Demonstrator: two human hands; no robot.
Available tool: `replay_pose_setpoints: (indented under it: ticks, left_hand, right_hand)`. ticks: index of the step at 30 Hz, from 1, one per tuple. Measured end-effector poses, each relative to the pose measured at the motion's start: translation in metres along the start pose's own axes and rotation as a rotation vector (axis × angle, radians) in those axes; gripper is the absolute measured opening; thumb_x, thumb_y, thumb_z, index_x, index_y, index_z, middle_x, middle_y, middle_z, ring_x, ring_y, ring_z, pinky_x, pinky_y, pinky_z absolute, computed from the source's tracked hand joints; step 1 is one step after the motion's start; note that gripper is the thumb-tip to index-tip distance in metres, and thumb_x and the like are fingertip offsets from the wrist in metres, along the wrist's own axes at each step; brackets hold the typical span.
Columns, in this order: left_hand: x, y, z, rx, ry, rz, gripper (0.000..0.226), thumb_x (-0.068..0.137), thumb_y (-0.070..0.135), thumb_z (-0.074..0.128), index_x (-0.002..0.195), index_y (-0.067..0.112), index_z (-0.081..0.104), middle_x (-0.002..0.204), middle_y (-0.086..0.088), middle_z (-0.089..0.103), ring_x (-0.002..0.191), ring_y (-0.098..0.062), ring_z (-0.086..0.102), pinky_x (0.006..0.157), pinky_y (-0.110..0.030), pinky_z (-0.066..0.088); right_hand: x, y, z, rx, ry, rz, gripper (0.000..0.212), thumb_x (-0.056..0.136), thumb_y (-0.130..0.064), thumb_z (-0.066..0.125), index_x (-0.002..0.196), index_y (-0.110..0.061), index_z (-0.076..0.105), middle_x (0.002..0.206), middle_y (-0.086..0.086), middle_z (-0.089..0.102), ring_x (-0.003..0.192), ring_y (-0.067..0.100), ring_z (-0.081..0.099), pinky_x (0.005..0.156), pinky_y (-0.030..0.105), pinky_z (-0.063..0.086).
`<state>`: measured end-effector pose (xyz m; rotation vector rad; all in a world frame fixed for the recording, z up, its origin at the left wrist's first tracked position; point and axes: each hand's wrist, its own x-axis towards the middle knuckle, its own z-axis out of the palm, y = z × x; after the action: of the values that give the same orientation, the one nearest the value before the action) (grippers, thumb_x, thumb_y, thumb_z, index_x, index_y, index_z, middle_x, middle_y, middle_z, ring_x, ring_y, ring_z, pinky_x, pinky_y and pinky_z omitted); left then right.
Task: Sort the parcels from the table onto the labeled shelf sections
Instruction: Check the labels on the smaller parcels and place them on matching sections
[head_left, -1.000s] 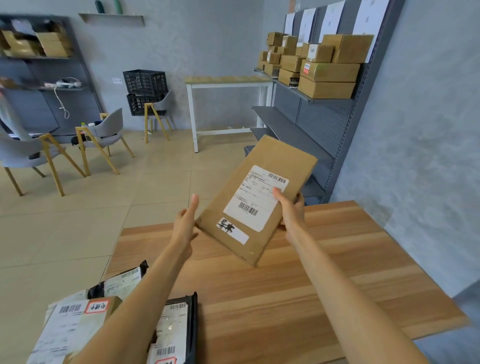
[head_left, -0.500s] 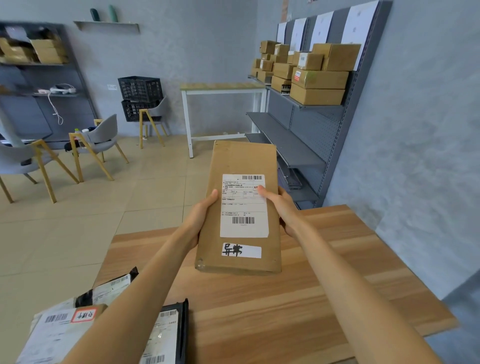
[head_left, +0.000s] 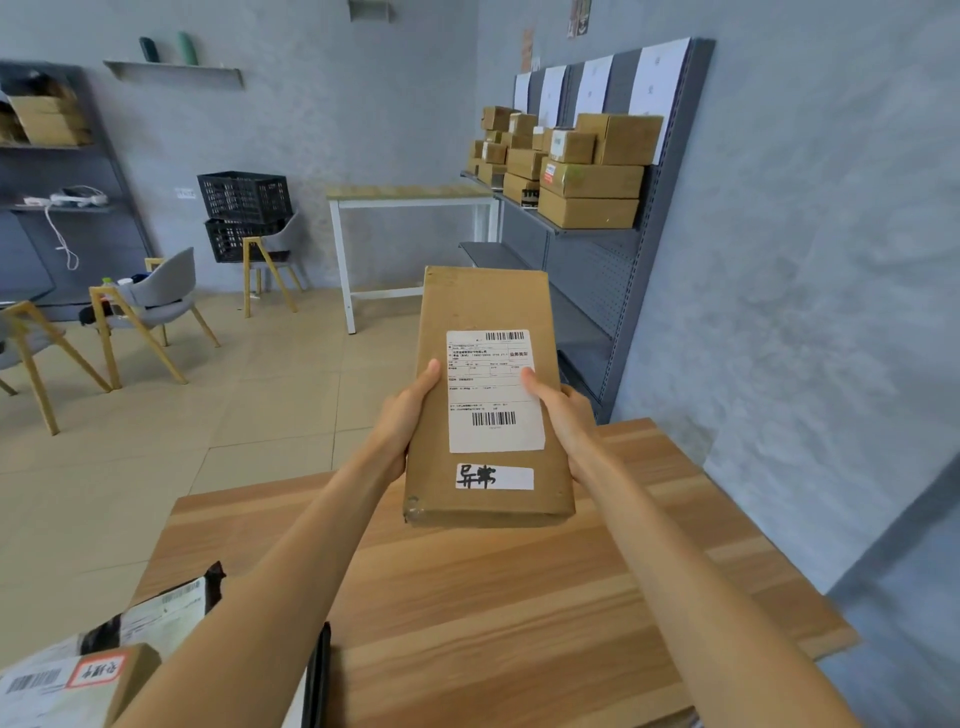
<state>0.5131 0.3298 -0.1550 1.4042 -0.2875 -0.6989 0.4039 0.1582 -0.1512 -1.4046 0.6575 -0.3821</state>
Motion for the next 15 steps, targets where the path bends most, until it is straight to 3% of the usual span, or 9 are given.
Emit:
replay_pose_setpoints:
  ticks: [5,7,9,13,15]
  left_hand:
    - [-0.006,0.004,0.023,0.115,-0.045,0.019,0.079,0.063,0.073,0.067,0.122,0.021,0.063,0.108,0.002,0.074,0.099,-0.019,0.071,0.093,-0.041,0.053]
    - [-0.012,0.005,0.035,0.132,-0.076,0.047,0.062,0.076,0.063,0.066,0.121,0.020,0.062,0.105,0.001,0.074,0.095,-0.018,0.072,0.083,-0.035,0.057]
    - [-0.016,0.006,0.043,0.131,-0.060,0.069,0.043,0.086,0.051,0.064,0.115,0.019,0.060,0.102,-0.001,0.074,0.089,-0.017,0.072,0.073,-0.030,0.057]
    - [-0.032,0.010,0.059,0.138,-0.106,0.090,0.048,0.086,0.048,0.065,0.120,0.015,0.059,0.103,-0.003,0.074,0.091,-0.019,0.071,0.076,-0.034,0.058]
    - [-0.039,0.009,0.064,0.141,-0.138,0.091,0.055,0.084,0.049,0.067,0.124,0.012,0.059,0.104,-0.004,0.074,0.092,-0.021,0.072,0.080,-0.037,0.058]
  right_hand:
    - [-0.010,-0.009,-0.025,-0.001,0.065,-0.020,0.050,0.079,-0.047,0.073,0.117,-0.015,0.063,0.096,0.001,0.075,0.085,0.021,0.072,0.077,0.037,0.058]
    - [-0.021,-0.013,-0.035,0.017,0.116,-0.036,0.047,0.080,-0.046,0.073,0.115,-0.015,0.062,0.097,0.002,0.074,0.084,0.021,0.072,0.073,0.034,0.057]
    - [-0.029,-0.015,-0.041,0.023,0.129,-0.038,0.051,0.078,-0.048,0.073,0.116,-0.015,0.062,0.098,0.002,0.074,0.087,0.023,0.072,0.078,0.039,0.058]
    - [-0.060,-0.022,-0.052,-0.024,0.231,-0.062,0.077,0.059,-0.063,0.073,0.116,-0.014,0.059,0.102,0.003,0.073,0.091,0.025,0.071,0.086,0.044,0.057]
    - [-0.080,-0.025,-0.058,-0.045,0.289,-0.069,0.078,0.057,-0.064,0.072,0.115,-0.013,0.056,0.104,0.003,0.071,0.094,0.025,0.069,0.087,0.044,0.055]
